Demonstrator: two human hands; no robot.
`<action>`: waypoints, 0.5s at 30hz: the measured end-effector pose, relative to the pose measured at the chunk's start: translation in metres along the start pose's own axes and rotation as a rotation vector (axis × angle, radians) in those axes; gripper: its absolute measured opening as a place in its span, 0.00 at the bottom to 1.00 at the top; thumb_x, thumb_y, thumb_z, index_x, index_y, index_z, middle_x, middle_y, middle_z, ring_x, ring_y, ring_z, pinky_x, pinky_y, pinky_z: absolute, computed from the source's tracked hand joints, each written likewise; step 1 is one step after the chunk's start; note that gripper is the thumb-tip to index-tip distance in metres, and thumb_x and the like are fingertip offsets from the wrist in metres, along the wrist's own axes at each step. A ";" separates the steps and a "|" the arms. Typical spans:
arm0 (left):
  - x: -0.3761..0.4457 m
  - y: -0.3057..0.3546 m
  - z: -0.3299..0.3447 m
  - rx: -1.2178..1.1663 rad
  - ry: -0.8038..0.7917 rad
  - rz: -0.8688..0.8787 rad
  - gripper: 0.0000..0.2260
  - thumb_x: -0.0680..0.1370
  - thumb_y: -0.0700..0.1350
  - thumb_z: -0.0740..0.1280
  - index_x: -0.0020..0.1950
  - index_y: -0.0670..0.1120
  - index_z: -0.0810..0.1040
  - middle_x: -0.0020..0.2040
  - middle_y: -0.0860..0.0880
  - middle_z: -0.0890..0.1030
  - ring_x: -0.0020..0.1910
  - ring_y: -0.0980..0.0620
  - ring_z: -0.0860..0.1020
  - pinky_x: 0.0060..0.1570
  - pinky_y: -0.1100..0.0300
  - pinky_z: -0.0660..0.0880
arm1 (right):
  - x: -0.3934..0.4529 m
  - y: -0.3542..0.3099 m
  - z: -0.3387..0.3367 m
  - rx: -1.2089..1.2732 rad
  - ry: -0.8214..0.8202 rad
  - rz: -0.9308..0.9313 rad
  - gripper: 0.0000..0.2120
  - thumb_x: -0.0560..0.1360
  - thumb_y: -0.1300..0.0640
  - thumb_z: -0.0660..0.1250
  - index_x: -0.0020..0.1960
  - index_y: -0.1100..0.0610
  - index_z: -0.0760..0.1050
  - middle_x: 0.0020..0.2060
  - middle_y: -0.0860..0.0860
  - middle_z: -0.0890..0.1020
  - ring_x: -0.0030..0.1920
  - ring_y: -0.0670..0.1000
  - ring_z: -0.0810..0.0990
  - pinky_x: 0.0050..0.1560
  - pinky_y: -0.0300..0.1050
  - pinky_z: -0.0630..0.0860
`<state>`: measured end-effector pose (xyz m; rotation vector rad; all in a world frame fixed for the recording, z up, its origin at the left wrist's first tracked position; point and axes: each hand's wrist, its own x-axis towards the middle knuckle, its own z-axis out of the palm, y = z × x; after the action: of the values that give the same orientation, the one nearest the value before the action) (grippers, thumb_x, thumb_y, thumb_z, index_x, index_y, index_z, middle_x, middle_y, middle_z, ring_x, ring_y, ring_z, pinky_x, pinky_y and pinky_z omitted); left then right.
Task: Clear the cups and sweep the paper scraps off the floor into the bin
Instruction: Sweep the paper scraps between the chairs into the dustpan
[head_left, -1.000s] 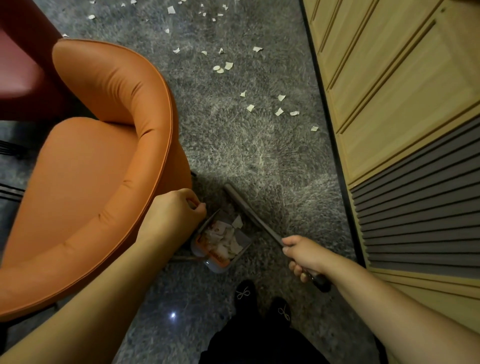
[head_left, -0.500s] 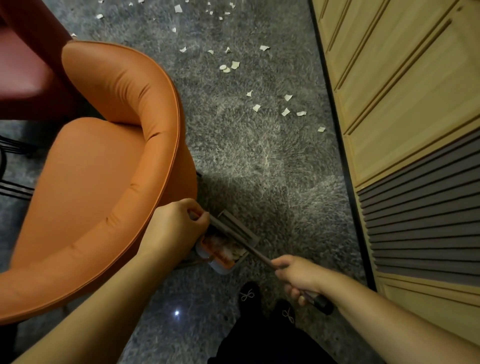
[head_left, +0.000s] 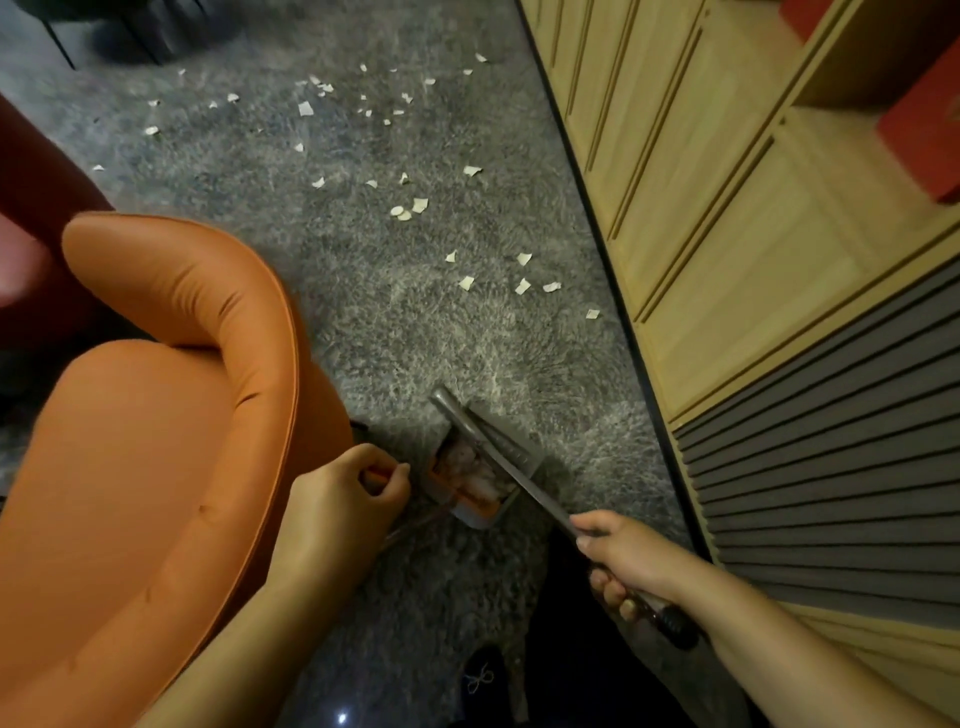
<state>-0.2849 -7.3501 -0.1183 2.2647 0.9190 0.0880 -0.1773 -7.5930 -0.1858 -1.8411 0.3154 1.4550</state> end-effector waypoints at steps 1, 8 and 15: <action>0.014 0.012 0.003 0.002 0.002 0.008 0.09 0.75 0.48 0.73 0.35 0.53 0.78 0.26 0.54 0.78 0.31 0.61 0.77 0.32 0.64 0.70 | 0.004 -0.011 -0.013 0.022 0.007 -0.011 0.17 0.83 0.58 0.53 0.70 0.48 0.63 0.29 0.54 0.68 0.18 0.44 0.64 0.19 0.32 0.61; 0.107 0.090 0.015 -0.030 -0.006 -0.020 0.06 0.75 0.49 0.73 0.39 0.52 0.81 0.30 0.55 0.80 0.30 0.61 0.78 0.33 0.58 0.76 | 0.035 -0.103 -0.100 0.073 0.027 -0.047 0.17 0.83 0.57 0.52 0.70 0.48 0.63 0.30 0.54 0.68 0.18 0.44 0.64 0.19 0.32 0.62; 0.185 0.147 0.012 -0.094 0.026 -0.103 0.04 0.77 0.49 0.71 0.42 0.53 0.81 0.35 0.53 0.82 0.35 0.54 0.81 0.43 0.49 0.80 | 0.061 -0.205 -0.164 0.013 0.006 -0.075 0.18 0.83 0.58 0.53 0.72 0.49 0.61 0.30 0.54 0.68 0.19 0.44 0.64 0.20 0.33 0.62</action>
<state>-0.0559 -7.3150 -0.0706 2.1306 1.0219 0.1126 0.0858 -7.5495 -0.1483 -1.8276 0.2560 1.3934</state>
